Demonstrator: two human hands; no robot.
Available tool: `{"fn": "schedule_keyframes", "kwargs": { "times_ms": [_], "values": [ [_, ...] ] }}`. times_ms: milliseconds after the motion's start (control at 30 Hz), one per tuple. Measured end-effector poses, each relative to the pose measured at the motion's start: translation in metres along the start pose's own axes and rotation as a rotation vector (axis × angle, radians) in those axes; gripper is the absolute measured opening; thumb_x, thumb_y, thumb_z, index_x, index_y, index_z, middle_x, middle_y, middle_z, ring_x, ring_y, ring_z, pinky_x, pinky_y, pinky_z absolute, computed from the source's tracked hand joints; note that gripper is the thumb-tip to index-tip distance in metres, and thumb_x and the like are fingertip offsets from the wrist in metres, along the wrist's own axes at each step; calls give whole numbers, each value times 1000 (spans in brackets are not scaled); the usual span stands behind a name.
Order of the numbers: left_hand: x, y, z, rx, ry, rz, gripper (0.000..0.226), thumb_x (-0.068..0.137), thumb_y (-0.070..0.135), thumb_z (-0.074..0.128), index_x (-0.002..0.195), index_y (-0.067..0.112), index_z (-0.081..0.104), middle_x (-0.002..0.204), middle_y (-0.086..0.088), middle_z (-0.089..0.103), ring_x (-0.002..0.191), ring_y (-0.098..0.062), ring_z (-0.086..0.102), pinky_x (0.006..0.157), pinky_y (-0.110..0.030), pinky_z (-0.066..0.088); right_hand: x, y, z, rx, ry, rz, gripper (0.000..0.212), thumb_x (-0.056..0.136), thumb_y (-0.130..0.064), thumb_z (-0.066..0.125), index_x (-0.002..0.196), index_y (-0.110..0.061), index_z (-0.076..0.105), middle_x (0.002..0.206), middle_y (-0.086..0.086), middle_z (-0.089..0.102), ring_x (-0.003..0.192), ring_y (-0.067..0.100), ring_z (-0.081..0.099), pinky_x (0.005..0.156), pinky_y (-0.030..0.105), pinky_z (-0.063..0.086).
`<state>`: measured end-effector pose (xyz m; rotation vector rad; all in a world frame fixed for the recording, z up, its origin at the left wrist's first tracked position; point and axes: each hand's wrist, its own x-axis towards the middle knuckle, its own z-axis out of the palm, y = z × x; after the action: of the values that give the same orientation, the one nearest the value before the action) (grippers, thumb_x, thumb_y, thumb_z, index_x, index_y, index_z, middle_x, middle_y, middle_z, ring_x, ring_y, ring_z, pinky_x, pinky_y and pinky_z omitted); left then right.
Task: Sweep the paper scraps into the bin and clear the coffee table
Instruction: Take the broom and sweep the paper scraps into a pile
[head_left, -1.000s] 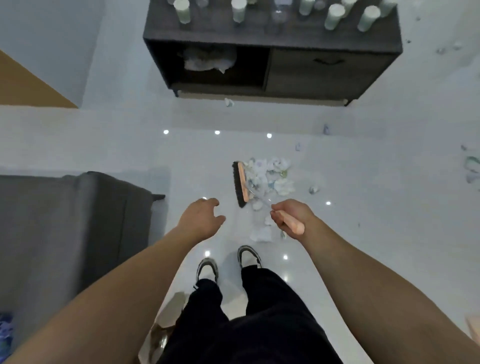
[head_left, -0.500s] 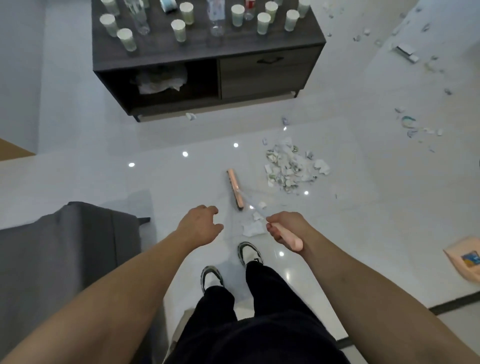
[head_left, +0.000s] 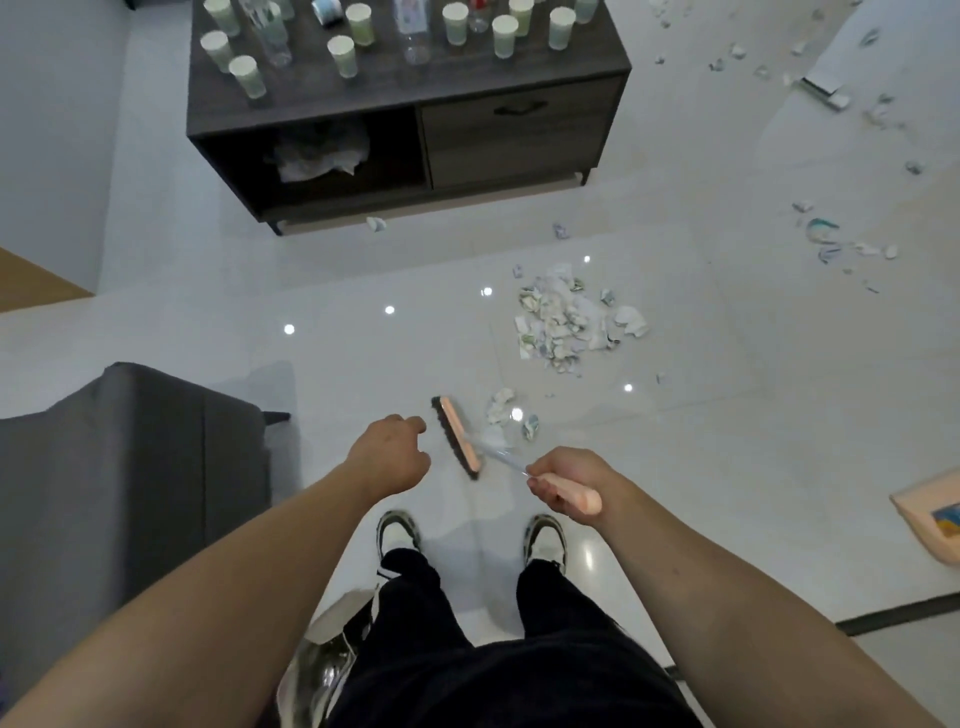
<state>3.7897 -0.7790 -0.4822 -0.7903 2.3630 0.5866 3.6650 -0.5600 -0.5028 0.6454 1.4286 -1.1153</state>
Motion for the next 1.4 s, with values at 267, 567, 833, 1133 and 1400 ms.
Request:
{"fn": "schedule_keyframes", "kwargs": {
  "times_ms": [267, 567, 833, 1133, 1400],
  "values": [
    [0, 119, 29, 41, -61, 166, 53, 90, 29, 50, 141, 23, 44, 139, -3, 47, 126, -23, 45, 98, -33, 41, -9, -19, -108, -140, 202, -175, 8, 86, 6, 59, 94, 4, 58, 64, 14, 54, 32, 16, 46, 39, 22, 37],
    [20, 125, -10, 76, 10, 133, 53, 91, 34, 52, 142, 20, 43, 139, -5, 48, 127, -24, 45, 99, -36, 42, -15, -52, -84, -169, 84, -208, 9, 86, 0, 64, 91, 7, 63, 63, 14, 59, 41, 16, 51, 41, 22, 42],
    [56, 61, -65, -41, 69, 57, 55, 90, 33, 53, 143, 20, 43, 139, -5, 48, 128, -23, 44, 102, -36, 41, 6, -116, 18, -299, -23, -214, 10, 87, 0, 64, 91, 9, 64, 64, 15, 61, 43, 16, 51, 40, 21, 43],
    [138, -84, -183, -164, 160, -62, 54, 91, 36, 55, 141, 20, 45, 137, -6, 49, 126, -23, 46, 99, -34, 42, 50, -231, 194, -504, -50, -219, 24, 71, -6, 82, 89, 4, 69, 61, 10, 61, 47, 18, 54, 53, 27, 47],
    [190, -198, -276, -201, 190, -179, 53, 91, 37, 55, 140, 20, 46, 134, -6, 51, 121, -24, 49, 95, -33, 44, 75, -303, 321, -589, -131, -157, 19, 86, 2, 67, 102, 4, 56, 69, 16, 58, 41, 18, 55, 42, 22, 44]
  ]
}}
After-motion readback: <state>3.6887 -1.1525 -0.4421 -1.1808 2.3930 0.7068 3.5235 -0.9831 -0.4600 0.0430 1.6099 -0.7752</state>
